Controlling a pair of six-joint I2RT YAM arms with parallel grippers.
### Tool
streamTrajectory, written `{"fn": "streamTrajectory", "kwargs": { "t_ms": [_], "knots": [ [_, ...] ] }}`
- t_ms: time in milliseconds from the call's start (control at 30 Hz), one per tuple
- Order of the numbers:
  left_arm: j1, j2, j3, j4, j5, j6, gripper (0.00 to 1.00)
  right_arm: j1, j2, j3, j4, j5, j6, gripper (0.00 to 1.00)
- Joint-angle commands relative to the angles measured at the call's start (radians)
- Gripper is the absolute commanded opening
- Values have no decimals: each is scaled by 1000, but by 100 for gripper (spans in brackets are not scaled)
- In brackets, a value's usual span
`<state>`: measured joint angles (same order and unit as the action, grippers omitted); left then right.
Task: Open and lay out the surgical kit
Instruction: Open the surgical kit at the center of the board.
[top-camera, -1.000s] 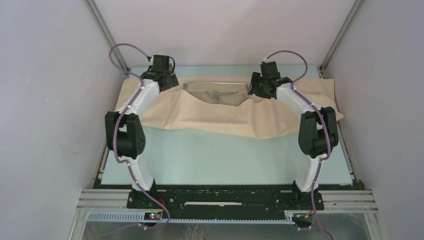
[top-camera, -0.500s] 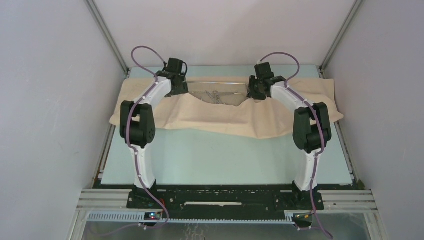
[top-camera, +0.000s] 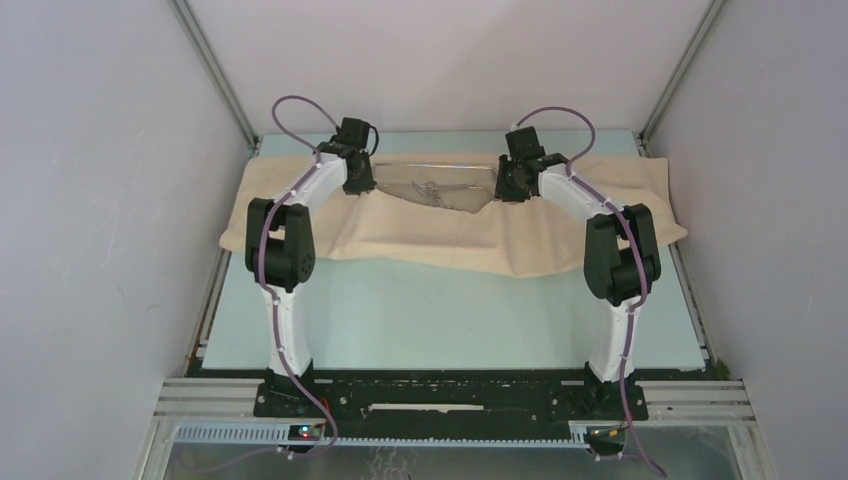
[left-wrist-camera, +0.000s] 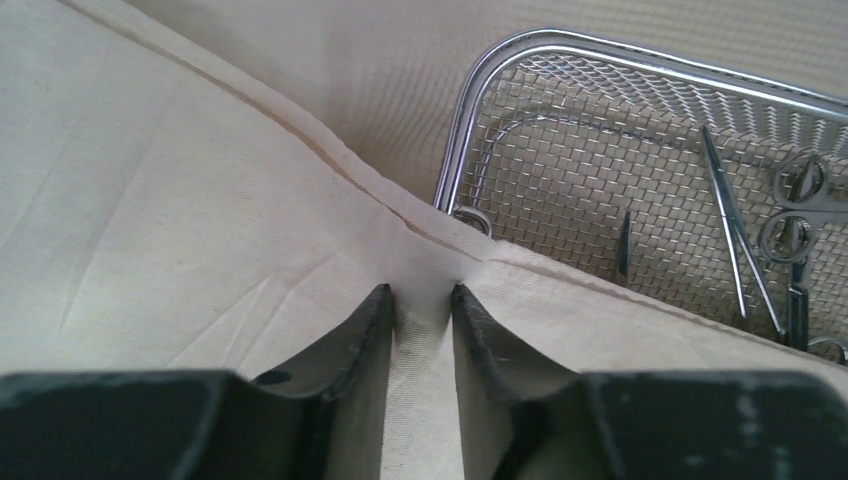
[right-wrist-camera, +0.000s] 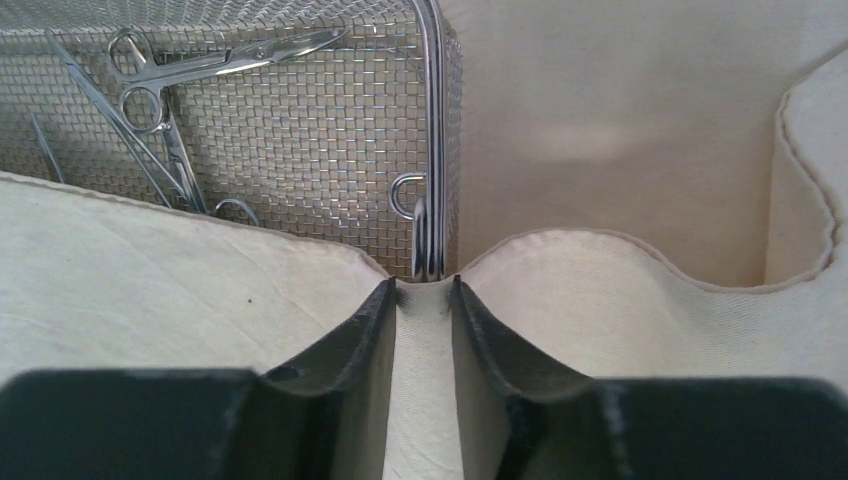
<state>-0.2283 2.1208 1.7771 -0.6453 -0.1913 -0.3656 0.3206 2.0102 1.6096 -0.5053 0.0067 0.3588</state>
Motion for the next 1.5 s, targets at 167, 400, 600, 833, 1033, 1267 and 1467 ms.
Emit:
{"fn": "streamTrajectory", "kwargs": {
  "t_ms": [167, 400, 600, 833, 1033, 1267, 1467],
  "knots": [
    [-5, -11, 77, 21, 39, 34, 16, 2, -28, 26, 0, 4, -14, 17],
    [-5, -33, 79, 28, 36, 39, 9, 2, -55, 26, -3, 4, -12, 8],
    [-5, -57, 75, 35, 28, 41, 4, 4, -81, 22, -2, 4, -9, 4],
    [-6, -89, 56, 55, 24, 52, 6, 9, -99, 15, 5, 3, -9, 6],
    [-5, -97, 36, 63, 25, 53, 6, 14, -105, -5, 12, 4, -9, 6],
    [-7, -139, -4, 75, -3, 32, 1, 24, -138, -25, 7, 16, -5, 3],
    [-6, -190, -46, 76, -40, 19, 0, 39, -177, -37, -10, 58, 3, 2]
  ]
}}
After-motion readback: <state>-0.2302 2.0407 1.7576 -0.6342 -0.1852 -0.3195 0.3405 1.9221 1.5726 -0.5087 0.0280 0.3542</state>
